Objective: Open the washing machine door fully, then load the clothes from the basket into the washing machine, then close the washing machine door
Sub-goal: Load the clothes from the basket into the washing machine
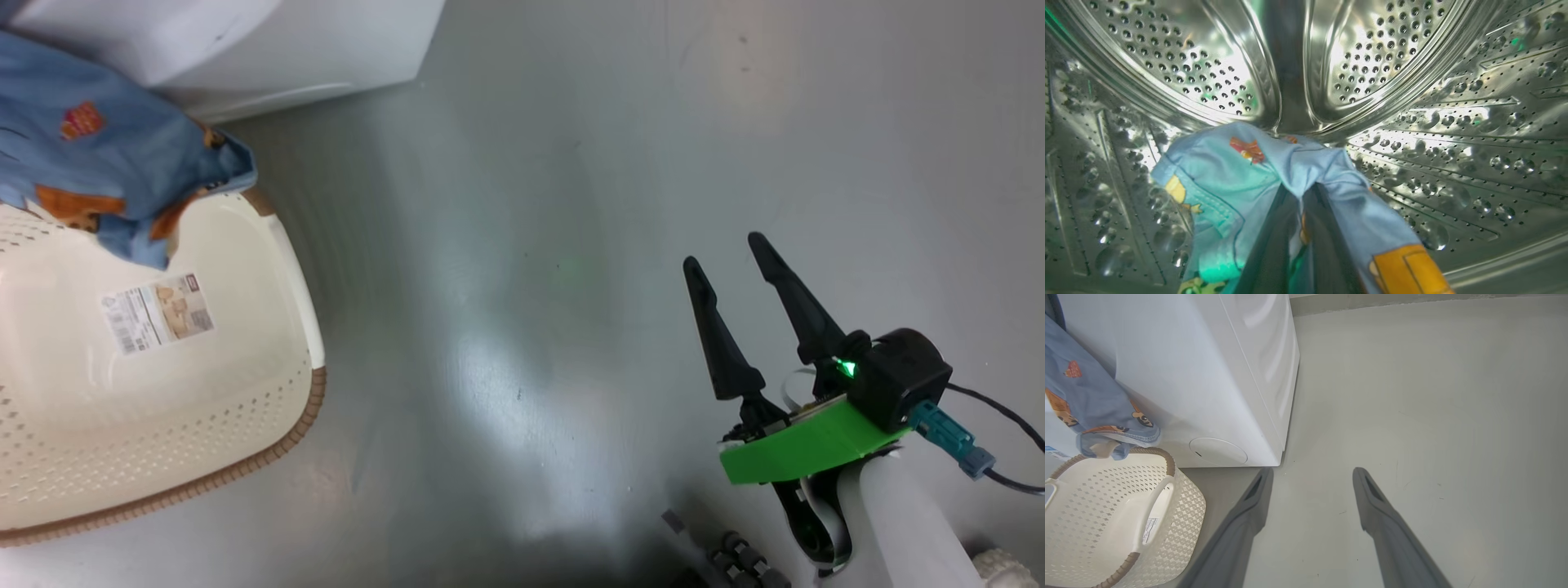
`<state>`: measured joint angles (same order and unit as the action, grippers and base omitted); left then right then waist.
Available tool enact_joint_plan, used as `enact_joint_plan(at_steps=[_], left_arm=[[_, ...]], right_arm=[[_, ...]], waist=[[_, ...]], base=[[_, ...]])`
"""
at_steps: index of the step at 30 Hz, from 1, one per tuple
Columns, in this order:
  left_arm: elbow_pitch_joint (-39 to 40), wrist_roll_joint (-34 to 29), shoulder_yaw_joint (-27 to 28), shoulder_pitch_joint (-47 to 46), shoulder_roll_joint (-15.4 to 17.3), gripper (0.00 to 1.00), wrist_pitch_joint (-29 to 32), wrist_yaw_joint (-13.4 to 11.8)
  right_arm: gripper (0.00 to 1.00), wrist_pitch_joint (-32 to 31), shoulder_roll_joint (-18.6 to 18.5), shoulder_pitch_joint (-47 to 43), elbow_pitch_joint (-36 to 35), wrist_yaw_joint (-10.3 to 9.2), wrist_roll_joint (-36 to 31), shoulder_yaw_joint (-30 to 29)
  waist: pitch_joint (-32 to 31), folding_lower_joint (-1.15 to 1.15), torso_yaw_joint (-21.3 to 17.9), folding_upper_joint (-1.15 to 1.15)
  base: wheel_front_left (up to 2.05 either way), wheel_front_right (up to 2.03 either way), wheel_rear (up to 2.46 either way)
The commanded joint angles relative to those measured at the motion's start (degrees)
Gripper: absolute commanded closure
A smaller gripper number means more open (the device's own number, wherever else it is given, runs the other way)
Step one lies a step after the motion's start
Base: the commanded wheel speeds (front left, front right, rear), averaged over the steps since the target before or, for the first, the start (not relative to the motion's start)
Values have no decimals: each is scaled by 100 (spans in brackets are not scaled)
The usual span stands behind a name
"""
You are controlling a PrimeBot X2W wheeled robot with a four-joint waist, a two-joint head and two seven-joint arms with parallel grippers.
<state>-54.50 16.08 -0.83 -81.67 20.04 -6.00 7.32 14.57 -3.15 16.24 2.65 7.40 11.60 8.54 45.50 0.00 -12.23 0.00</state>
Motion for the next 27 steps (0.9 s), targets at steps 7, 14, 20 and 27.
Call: enact_joint_plan(at_steps=[7,14,20,27], left_arm=[[693,28,-581,-455,647,100,-835,16],[911,386,-808,-408,996,100,-896,16],[634,569,-670,-243,888,0,-898,5],[728,471,-582,131,674,0,-899,-92]], right_arm=[[0,43,25,34,-159,9,211,211],[0,43,26,111,-101,9,317,269],[0,43,26,194,-76,9,329,234],[0,43,27,172,-57,9,295,115]], waist=[[305,0,-114,0],[311,0,-113,0],[210,0,-65,0],[-1,0,61,0]], base=[[0,0,0],[0,0,0],[0,0,0],[0,0,0]])
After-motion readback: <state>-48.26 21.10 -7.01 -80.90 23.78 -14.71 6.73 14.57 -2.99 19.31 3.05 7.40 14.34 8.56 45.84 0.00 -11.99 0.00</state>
